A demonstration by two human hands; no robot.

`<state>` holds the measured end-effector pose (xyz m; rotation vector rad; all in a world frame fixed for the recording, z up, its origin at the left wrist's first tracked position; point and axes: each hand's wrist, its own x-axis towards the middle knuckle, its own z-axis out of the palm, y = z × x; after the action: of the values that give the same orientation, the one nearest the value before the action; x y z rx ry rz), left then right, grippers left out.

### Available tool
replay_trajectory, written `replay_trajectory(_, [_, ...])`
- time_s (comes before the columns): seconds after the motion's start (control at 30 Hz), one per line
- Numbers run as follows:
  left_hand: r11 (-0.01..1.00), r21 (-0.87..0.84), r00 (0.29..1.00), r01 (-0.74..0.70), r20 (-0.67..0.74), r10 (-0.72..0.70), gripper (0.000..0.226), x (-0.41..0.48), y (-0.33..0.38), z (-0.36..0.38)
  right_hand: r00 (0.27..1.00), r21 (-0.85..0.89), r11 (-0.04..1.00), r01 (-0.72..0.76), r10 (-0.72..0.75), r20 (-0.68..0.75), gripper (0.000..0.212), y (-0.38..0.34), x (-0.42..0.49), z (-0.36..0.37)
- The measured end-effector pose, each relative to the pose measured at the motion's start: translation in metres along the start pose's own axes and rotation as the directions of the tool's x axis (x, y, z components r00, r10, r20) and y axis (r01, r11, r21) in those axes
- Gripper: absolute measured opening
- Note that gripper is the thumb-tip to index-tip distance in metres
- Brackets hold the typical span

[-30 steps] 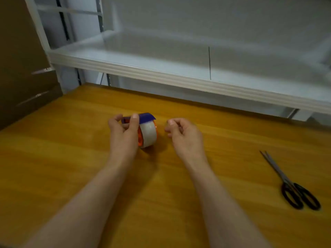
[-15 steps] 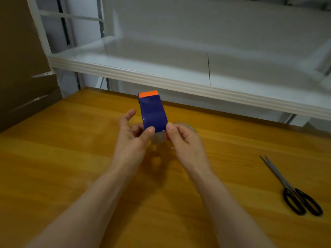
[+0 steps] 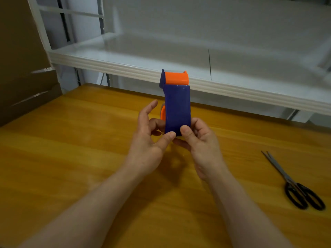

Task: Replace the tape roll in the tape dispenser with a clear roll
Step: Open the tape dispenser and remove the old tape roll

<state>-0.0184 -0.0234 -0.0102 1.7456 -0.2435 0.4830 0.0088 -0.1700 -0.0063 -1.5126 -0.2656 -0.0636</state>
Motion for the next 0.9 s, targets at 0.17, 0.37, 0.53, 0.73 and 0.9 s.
replay_trajectory(0.17, [0.997,-0.073,0.994,0.017,-0.103,-0.025,0.067,0.001,-0.006,-0.003,1.000,0.099,0.995,0.002,0.000,-0.022,0.016,-0.004,0.002,-0.008])
replay_trajectory(0.37, [0.998,-0.055,0.997,0.021,-0.078,-0.026,0.036,0.000,-0.004,-0.006,0.998,0.189,0.982,-0.023,0.033,-0.048,0.019,-0.005,0.001,-0.009])
replay_trajectory(0.53, [0.992,0.128,0.998,-0.020,0.065,0.012,0.032,-0.002,-0.006,-0.001,0.998,0.253,0.966,-0.054,0.054,0.006,0.022,-0.002,0.000,-0.007])
replay_trajectory(0.73, [0.983,0.166,0.997,-0.072,0.027,0.068,0.031,-0.003,-0.004,0.004,0.999,0.285,0.958,-0.041,0.034,0.030,0.044,0.002,0.001,-0.004])
replay_trajectory(0.9, [0.982,0.167,0.995,-0.093,-0.019,0.097,0.029,-0.001,-0.001,-0.001,0.974,-0.255,0.940,0.228,-0.219,0.060,0.049,0.006,-0.004,-0.001])
